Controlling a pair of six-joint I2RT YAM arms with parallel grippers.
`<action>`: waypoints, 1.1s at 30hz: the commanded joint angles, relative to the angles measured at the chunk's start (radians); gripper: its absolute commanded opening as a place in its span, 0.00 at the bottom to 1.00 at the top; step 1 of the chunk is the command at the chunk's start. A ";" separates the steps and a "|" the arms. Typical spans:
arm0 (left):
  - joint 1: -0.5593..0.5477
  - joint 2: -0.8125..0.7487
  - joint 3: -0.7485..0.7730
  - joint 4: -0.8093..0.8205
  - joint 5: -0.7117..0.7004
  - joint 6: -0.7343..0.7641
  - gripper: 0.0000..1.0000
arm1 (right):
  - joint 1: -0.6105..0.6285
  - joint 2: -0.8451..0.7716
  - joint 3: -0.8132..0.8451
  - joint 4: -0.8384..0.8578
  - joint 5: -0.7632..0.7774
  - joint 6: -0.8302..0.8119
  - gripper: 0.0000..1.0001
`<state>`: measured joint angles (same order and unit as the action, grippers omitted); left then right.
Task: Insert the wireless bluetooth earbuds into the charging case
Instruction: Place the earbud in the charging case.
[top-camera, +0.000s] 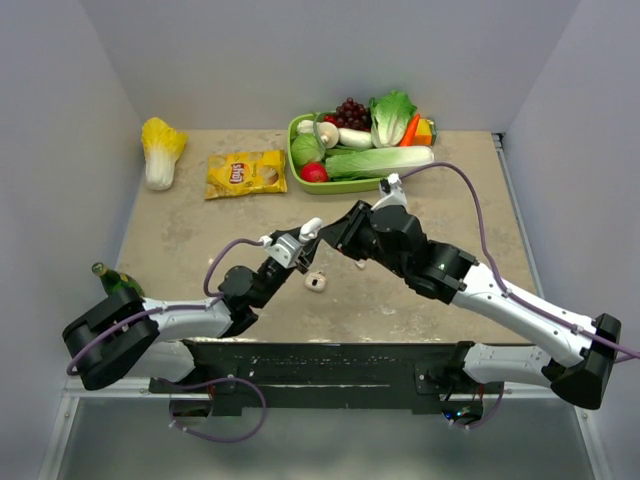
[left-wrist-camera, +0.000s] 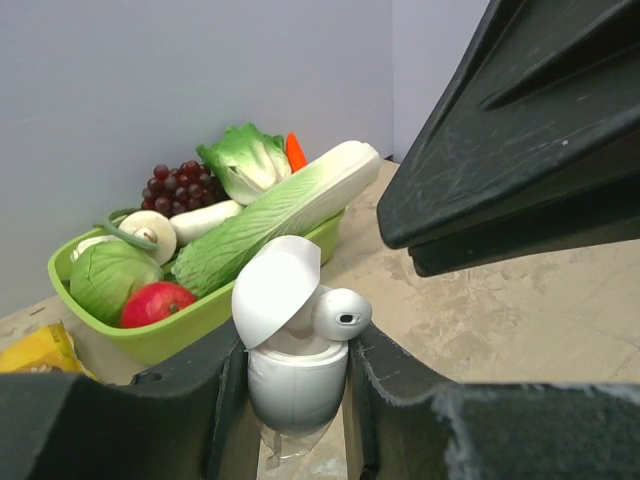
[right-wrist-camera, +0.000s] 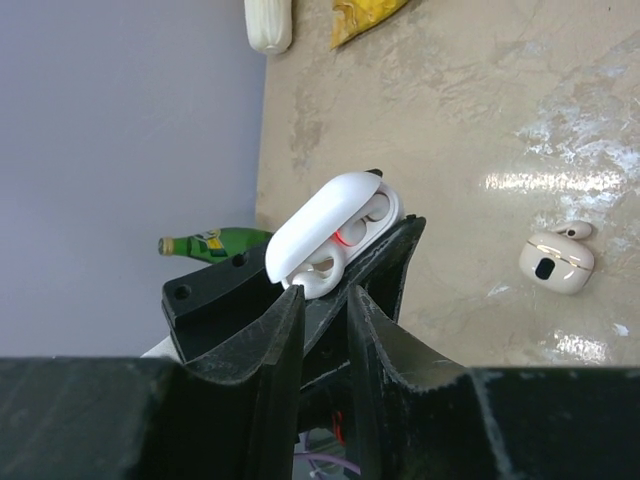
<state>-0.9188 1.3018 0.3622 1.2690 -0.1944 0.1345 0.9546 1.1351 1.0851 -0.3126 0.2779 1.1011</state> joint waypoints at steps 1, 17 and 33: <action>-0.005 0.013 0.006 0.629 -0.040 -0.059 0.00 | -0.002 -0.029 0.058 -0.025 0.029 -0.037 0.29; 0.107 -0.127 -0.132 0.609 -0.050 -0.544 0.00 | -0.001 -0.193 0.144 -0.158 0.208 -0.517 0.33; 0.109 -0.208 -0.160 0.431 0.243 -0.846 0.00 | -0.001 -0.238 0.078 -0.138 0.041 -0.685 0.34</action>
<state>-0.8139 1.1152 0.2256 1.2728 -0.0555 -0.6178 0.9554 0.9340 1.1828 -0.4614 0.3782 0.4824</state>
